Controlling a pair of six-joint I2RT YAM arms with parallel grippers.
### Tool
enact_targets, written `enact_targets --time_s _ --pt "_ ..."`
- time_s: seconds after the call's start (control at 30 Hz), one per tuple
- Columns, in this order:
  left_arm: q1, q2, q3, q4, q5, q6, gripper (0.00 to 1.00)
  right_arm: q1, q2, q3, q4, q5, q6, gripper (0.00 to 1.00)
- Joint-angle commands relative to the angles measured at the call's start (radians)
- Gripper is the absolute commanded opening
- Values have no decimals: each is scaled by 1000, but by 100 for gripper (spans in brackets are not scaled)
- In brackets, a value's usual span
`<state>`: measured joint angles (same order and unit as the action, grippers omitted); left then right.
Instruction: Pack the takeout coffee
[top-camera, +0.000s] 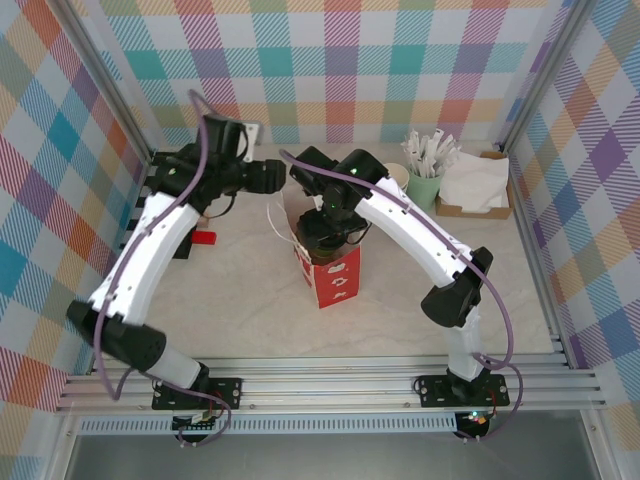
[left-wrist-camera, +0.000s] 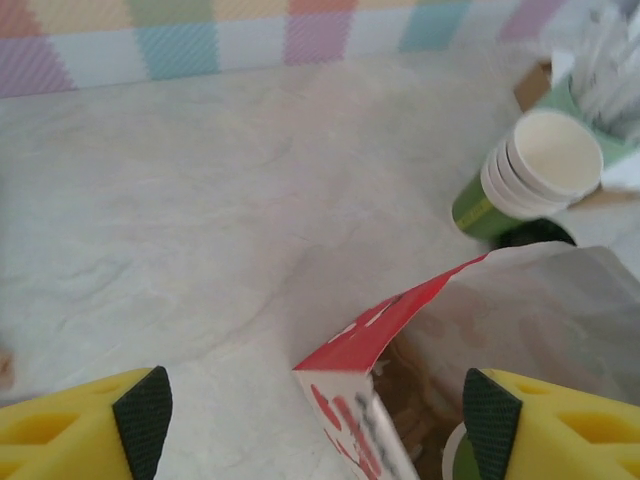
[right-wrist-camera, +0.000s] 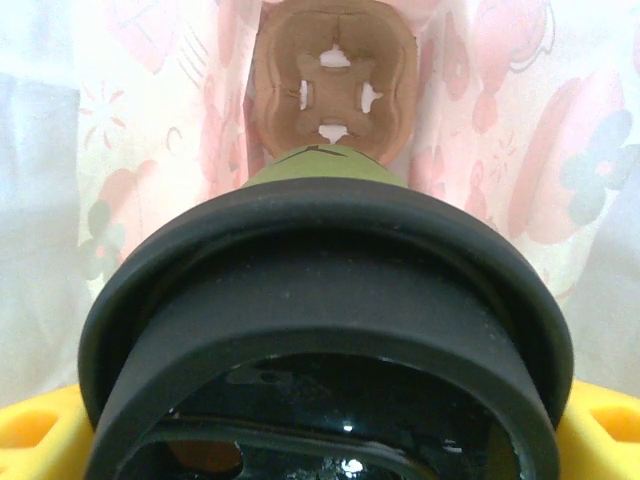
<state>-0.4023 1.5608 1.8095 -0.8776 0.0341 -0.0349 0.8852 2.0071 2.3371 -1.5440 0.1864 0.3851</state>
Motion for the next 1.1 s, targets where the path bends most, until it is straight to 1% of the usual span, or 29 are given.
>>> enact_targets --time_s 0.0,0.1,0.2,0.3,0.4,0.47,0.5,0.57,0.7,0.77,0.83,0.97,1.07 --pt "13 77 80 8 166 228 75 3 -20 -9 -5 -28 12 41" --pt "13 151 129 -27 203 306 73 3 -18 -2 -2 -31 16 41" --pt "13 206 164 -49 235 347 71 3 -15 2 3 -36 33 41" --pt "13 254 189 -48 209 347 67 2 -9 2 5 -49 55 41" --pt "13 282 191 -21 226 339 60 1 -1 3 3 -39 54 41" --pt "13 294 186 -12 239 341 58 2 1 9 -4 -26 53 41" --pt "13 301 187 -14 238 345 54 0 -1 14 -9 -19 50 41" --pt "13 307 186 -19 233 346 44 -3 0 22 -22 -6 47 41" --pt "13 289 172 -25 239 318 17 -12 7 34 -69 5 35 41" --pt "13 262 145 -12 251 292 10 -14 5 33 -85 13 31 41" --pt "13 228 103 11 264 259 0 -14 2 31 -95 22 26 41" --pt "13 189 42 31 306 222 0 -16 5 26 -103 14 -7 41" --pt "12 185 45 13 320 185 0 -18 13 27 -118 -7 -42 41"
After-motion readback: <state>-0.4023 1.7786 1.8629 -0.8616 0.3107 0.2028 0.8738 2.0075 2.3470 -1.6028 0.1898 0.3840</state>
